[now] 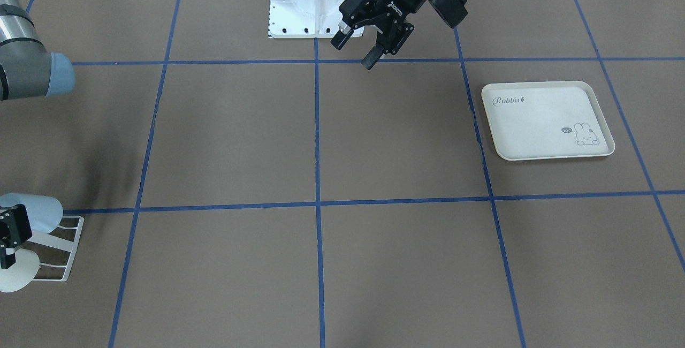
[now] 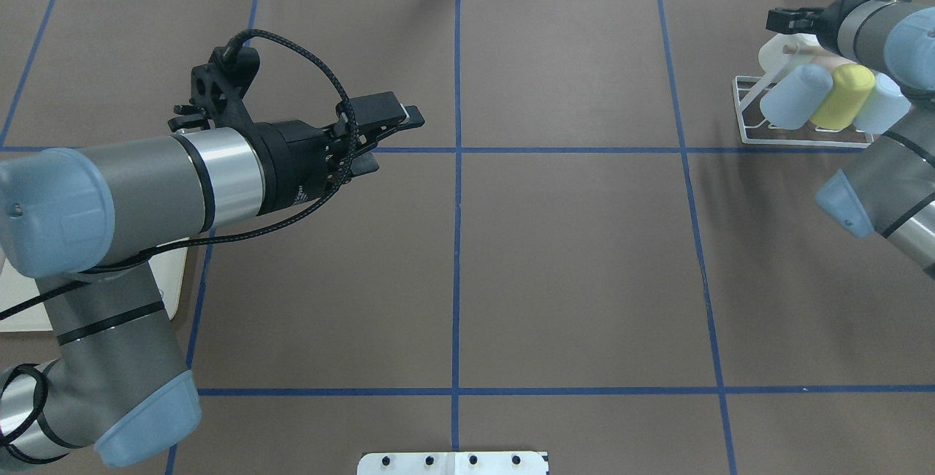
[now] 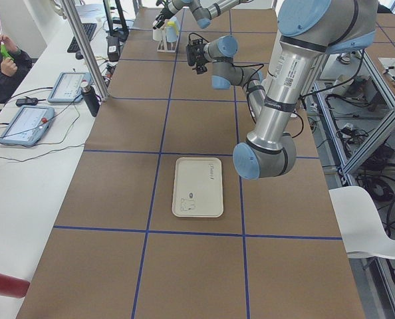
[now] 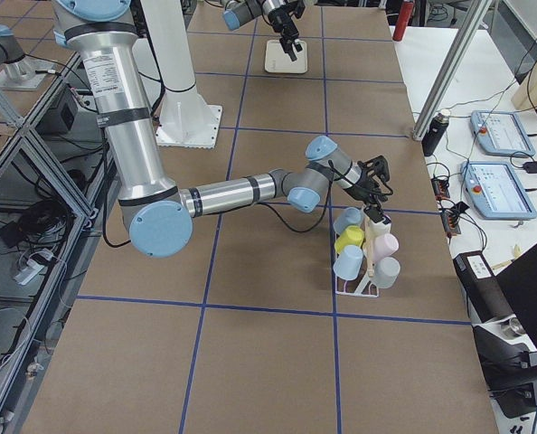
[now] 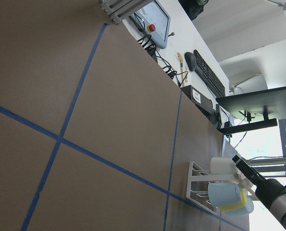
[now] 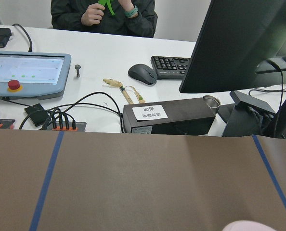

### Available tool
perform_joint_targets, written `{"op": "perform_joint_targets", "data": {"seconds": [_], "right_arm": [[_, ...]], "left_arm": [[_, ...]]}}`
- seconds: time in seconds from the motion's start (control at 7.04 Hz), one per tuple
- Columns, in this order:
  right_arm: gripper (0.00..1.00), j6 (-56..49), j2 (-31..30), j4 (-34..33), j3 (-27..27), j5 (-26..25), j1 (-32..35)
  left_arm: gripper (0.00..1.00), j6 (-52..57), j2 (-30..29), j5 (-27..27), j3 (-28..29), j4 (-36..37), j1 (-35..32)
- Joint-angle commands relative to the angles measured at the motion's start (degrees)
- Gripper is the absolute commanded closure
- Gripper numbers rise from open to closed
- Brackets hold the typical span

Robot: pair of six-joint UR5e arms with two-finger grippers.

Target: Transfer IKEA cup to right arm and place on rack

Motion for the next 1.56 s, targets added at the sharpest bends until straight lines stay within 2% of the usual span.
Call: {"op": "perform_joint_targets", "data": {"seconds": [0.0,0.28,0.43,0.57,0.85,0.99,1.14,1.42], "right_arm": [[0.00,-8.14,0.47,-6.61,2.86,16.06,9.30],[0.00,-20.54,0.74,-20.30,7.08,28.29,17.05],[0.00,-29.91,0.48,-27.07,7.45,33.66,19.70],[0.00,-37.58,0.21,-34.88,8.32,37.02,21.99],[0.00,-43.53,-2.76,-51.84,15.50,39.07,22.27],[0.00,-44.06,-6.00,-54.53,18.67,39.34,22.27],[0.00,-43.98,-8.73,-53.86,18.79,39.34,22.18],[0.00,-43.37,-7.70,-53.15,17.48,39.87,20.87]], "left_arm": [[0.00,2.88,0.00,-4.50,-2.21,4.82,-2.91],[0.00,10.34,1.57,-8.21,-4.85,10.19,-6.17],[0.00,15.69,3.67,-10.66,-6.08,10.82,-7.92],[0.00,21.31,6.04,-13.47,-6.61,11.35,-10.38],[0.00,31.93,11.31,-23.20,-6.97,11.35,-19.23],[0.00,40.27,14.65,-29.96,-6.36,11.35,-25.46],[0.00,47.40,17.99,-34.64,-5.49,11.35,-30.57],[0.00,64.44,23.89,-38.71,-2.42,11.35,-38.58]]}}
